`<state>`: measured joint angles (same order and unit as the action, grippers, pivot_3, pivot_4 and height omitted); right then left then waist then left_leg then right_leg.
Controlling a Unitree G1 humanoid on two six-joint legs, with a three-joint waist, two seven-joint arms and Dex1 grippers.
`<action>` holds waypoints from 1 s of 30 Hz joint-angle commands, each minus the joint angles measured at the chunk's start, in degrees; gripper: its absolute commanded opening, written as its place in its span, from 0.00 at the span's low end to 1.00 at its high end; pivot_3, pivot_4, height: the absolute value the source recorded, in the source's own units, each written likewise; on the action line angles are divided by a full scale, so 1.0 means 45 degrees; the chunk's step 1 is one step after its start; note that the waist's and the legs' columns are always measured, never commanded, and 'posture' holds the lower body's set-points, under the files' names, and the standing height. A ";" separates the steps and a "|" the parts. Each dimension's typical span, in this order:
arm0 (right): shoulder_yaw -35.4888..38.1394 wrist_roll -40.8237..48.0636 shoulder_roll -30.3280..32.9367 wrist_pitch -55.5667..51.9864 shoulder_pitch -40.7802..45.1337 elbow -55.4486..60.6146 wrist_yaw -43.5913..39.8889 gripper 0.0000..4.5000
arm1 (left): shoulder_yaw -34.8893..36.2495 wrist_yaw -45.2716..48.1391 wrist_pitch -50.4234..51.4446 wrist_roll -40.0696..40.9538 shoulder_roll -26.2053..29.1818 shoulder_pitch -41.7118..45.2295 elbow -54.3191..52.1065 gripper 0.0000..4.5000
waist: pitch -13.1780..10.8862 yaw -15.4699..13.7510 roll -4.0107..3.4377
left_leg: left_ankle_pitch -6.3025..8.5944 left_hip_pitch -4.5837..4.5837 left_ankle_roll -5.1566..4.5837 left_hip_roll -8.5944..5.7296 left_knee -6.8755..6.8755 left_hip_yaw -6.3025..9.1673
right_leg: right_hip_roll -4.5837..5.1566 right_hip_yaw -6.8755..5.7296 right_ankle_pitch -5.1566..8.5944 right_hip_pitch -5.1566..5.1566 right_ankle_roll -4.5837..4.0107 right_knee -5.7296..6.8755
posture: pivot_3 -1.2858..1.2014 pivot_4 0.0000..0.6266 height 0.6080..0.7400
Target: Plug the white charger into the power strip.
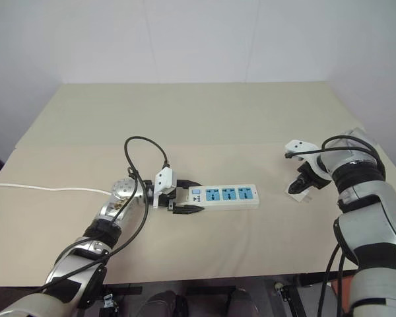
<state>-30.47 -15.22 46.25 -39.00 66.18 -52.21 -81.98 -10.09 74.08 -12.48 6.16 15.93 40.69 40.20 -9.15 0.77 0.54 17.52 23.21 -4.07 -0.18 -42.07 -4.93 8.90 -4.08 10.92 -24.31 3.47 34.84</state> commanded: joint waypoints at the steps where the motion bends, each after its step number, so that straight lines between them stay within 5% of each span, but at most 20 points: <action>1: 0.0270 -0.0031 0.0190 -0.0130 -0.0334 0.0704 -0.0351 0.24 | -0.0301 0.0130 0.0105 -0.0152 0.0026 -0.0148 -0.0080 0.73 | 0.0000 0.0007 0.0000 | 0.0000 -0.0002 0.0000 0.0001 -0.0001 0.0000 | -0.0001 0.0000 0.0000 0.0002 0.0000 0.0001 | 0.52 0.24 1.00; 8: 0.1457 0.0513 0.0583 -0.0128 -0.0744 0.2741 0.0092 0.24 | -0.0316 0.0300 0.0206 -0.0102 0.0116 -0.0143 -0.0143 0.73 | 0.0000 0.0037 -0.0001 | 0.0000 -0.0009 0.0001 0.0003 -0.0003 0.0000 | -0.0001 0.0001 0.0000 0.0007 0.0000 0.0005 | 0.52 0.24 1.00; 16: 0.5294 0.3881 0.0504 -0.1396 -0.1666 0.6734 0.0496 0.24 | -0.0357 0.0728 0.0544 0.0037 0.0347 0.0162 -0.0194 0.73 | -0.0001 -0.0051 -0.0005 | -0.0005 -0.0001 0.0009 0.0006 0.0010 0.0000 | -0.0001 -0.0002 0.0000 -0.0006 -0.0001 0.0004 | 0.52 0.24 1.00; 21: 0.7389 0.6153 -0.0431 -0.1547 -0.2914 0.8809 0.1302 0.24 | -0.0338 0.0980 0.0746 0.0083 0.0508 0.0345 -0.0232 0.73 | 0.0000 -0.0023 -0.0003 | -0.0005 -0.0005 0.0009 0.0007 0.0008 0.0004 | -0.0001 -0.0007 -0.0001 0.0001 -0.0002 0.0006 | 0.52 0.24 1.00; 30: 0.8287 0.8333 -0.3478 0.0424 -0.4940 1.0501 0.3042 0.24 | -0.0222 0.1118 0.1050 0.0124 0.0916 0.0432 -0.0515 0.73 | 0.0000 0.0012 -0.0003 | -0.0005 -0.0009 0.0008 0.0004 0.0013 0.0000 | -0.0011 -0.0004 -0.0001 -0.0003 -0.0002 0.0010 | 0.52 0.24 1.00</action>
<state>5.02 20.24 31.15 -41.41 44.39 -7.46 -69.35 -10.47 78.31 -8.37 7.11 18.83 42.48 39.08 -9.15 0.83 0.53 17.50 23.16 -4.03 -0.18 -42.00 -4.93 8.85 -4.09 10.92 -24.31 3.46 34.87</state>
